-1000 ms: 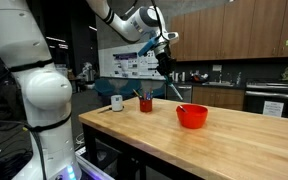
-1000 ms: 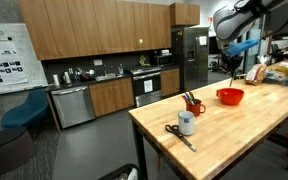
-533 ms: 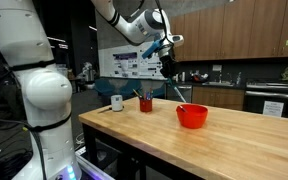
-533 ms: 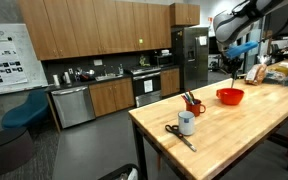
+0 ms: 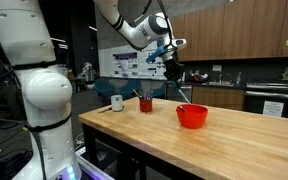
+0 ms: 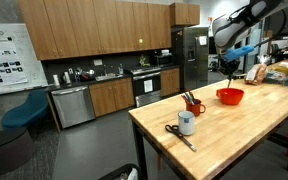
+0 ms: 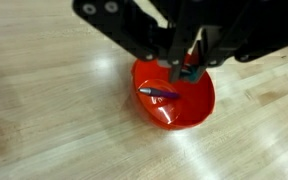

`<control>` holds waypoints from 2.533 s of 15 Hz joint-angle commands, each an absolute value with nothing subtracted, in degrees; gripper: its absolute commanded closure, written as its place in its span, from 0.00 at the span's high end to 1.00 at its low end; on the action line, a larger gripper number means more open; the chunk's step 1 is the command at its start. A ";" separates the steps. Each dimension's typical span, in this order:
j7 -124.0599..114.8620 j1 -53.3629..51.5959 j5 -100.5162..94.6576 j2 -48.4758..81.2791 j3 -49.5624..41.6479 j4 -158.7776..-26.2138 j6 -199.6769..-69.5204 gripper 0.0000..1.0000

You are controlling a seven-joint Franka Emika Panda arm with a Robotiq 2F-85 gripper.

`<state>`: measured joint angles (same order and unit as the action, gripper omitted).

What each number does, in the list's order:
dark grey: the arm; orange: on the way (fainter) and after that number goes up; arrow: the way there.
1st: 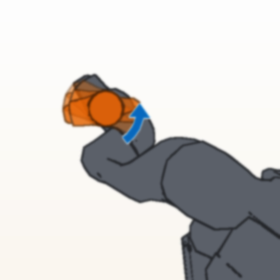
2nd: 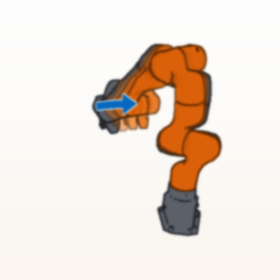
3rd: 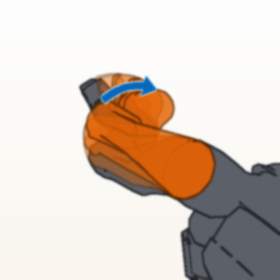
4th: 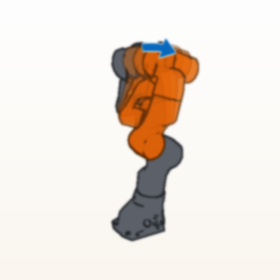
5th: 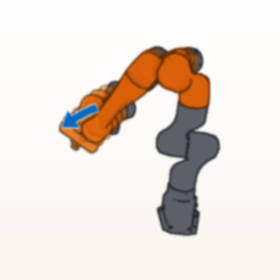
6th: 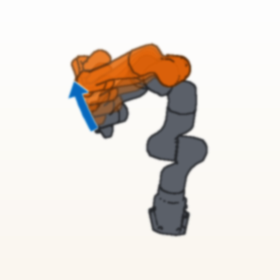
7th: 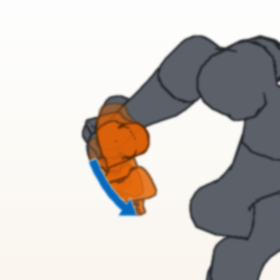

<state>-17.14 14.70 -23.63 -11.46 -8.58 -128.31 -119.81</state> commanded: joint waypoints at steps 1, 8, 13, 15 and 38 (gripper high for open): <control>-17.43 14.79 -25.47 -10.54 -8.96 -127.77 -121.44 0.43; -14.66 13.63 -24.06 -13.34 -8.61 -128.82 -121.03 0.90; -6.76 10.60 -18.17 -16.99 -7.98 -129.33 -120.25 1.00; -2.58 8.99 -14.45 -18.07 -7.85 -129.17 -119.55 1.00; -6.47 2.81 -7.06 -11.45 0.80 -127.79 -126.29 1.00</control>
